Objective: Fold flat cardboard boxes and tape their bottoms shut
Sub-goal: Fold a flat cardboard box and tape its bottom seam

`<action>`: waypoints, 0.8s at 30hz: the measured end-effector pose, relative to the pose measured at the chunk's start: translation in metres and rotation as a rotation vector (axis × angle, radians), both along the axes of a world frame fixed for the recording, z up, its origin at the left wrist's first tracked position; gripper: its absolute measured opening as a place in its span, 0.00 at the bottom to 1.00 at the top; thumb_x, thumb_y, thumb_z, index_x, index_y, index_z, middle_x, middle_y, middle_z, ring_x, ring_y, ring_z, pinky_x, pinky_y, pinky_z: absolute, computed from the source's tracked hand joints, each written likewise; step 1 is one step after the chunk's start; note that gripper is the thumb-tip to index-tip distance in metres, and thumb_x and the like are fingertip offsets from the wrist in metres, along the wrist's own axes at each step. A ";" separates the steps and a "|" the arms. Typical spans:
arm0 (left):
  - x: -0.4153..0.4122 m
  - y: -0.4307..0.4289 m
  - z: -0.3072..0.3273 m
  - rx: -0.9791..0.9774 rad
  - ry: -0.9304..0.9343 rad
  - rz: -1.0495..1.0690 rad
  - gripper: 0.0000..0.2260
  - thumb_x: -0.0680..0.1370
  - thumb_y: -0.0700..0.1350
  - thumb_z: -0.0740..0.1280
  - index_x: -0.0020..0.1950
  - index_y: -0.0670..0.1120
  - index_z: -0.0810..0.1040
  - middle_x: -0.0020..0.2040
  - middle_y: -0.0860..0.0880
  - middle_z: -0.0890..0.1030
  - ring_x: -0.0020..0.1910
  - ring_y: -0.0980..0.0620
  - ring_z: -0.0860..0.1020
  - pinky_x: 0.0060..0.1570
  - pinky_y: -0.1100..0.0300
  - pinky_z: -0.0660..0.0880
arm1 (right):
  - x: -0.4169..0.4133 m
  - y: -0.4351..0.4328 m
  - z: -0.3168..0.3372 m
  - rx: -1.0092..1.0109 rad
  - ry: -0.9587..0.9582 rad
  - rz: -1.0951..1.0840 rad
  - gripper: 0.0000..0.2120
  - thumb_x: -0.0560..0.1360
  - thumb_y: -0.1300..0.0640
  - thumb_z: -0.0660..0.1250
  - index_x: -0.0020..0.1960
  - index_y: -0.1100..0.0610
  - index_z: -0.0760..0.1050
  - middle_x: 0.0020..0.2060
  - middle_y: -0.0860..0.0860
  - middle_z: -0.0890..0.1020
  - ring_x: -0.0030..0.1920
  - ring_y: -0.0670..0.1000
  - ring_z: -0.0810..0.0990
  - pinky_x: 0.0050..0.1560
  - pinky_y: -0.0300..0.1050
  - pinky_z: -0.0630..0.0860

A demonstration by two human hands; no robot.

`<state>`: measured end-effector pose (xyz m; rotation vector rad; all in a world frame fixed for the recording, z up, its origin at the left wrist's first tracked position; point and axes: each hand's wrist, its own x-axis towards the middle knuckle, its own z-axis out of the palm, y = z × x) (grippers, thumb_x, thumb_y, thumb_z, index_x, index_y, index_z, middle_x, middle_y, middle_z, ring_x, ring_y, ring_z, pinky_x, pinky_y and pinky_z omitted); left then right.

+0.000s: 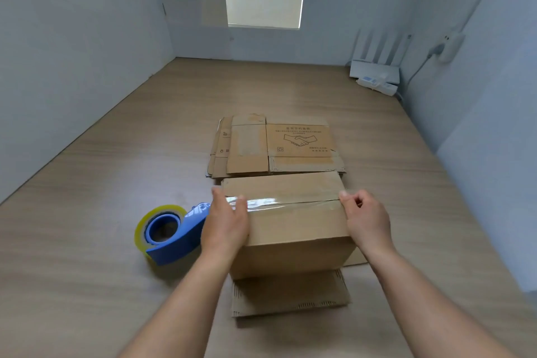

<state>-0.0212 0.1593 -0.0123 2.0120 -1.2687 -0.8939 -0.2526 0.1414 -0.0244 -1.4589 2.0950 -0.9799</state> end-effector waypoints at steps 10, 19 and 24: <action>0.064 0.044 0.012 0.233 0.244 -0.337 0.37 0.55 0.69 0.76 0.59 0.62 0.68 0.58 0.56 0.77 0.51 0.60 0.78 0.46 0.63 0.76 | -0.013 -0.031 0.015 0.276 -0.038 0.127 0.23 0.70 0.32 0.63 0.45 0.52 0.74 0.42 0.46 0.79 0.43 0.49 0.77 0.39 0.46 0.71; -0.010 0.110 -0.002 0.087 -0.081 -0.193 0.62 0.45 0.82 0.62 0.76 0.60 0.50 0.69 0.58 0.70 0.66 0.55 0.70 0.63 0.57 0.70 | 0.062 -0.065 0.027 0.367 0.159 0.181 0.43 0.70 0.27 0.58 0.76 0.51 0.53 0.71 0.57 0.62 0.67 0.60 0.68 0.60 0.53 0.68; -0.028 0.107 -0.006 0.037 -0.138 -0.061 0.58 0.48 0.82 0.57 0.75 0.60 0.51 0.68 0.56 0.72 0.65 0.53 0.72 0.59 0.56 0.72 | 0.066 -0.034 0.021 0.331 0.142 0.396 0.46 0.69 0.29 0.61 0.77 0.45 0.42 0.73 0.59 0.57 0.69 0.61 0.67 0.63 0.54 0.67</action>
